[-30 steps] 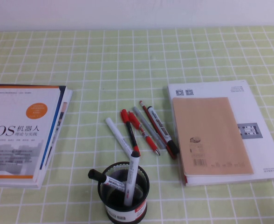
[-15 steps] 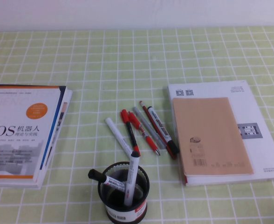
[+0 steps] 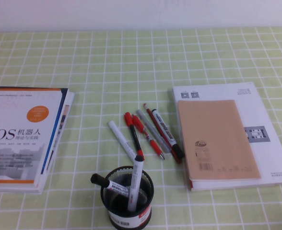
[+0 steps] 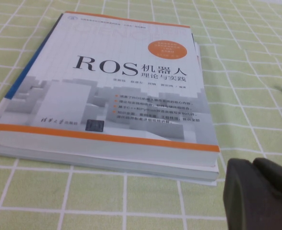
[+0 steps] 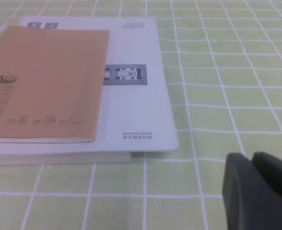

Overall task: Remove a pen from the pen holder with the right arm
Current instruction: 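Take a marker out of the pen holder and lay it on the table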

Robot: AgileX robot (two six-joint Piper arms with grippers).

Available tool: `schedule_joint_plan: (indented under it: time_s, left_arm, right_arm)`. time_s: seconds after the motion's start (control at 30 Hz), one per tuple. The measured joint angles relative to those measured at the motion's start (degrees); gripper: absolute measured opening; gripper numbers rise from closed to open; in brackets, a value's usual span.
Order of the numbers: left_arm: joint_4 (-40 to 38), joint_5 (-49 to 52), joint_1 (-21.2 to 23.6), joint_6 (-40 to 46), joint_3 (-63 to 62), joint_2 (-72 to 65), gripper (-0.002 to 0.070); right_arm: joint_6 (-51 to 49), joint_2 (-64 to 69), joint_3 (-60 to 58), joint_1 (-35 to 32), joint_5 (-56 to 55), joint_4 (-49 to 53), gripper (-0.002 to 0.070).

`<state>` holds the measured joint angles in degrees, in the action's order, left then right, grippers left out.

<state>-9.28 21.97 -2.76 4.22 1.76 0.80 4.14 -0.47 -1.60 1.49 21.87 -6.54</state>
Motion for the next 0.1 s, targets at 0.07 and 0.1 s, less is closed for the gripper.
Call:
schedule_joint_plan:
  time_s: [0.07, 0.1]
  left_arm:
    - [0.0, 0.0, 0.0, 0.0, 0.0, 0.0, -0.0008]
    - [0.0, 0.0, 0.0, 0.0, 0.0, 0.0, -0.0008]
  right_arm:
    - [0.0, 0.0, 0.0, 0.0, 0.0, 0.0, -0.0012]
    - [0.0, 0.0, 0.0, 0.0, 0.0, 0.0, -0.0012]
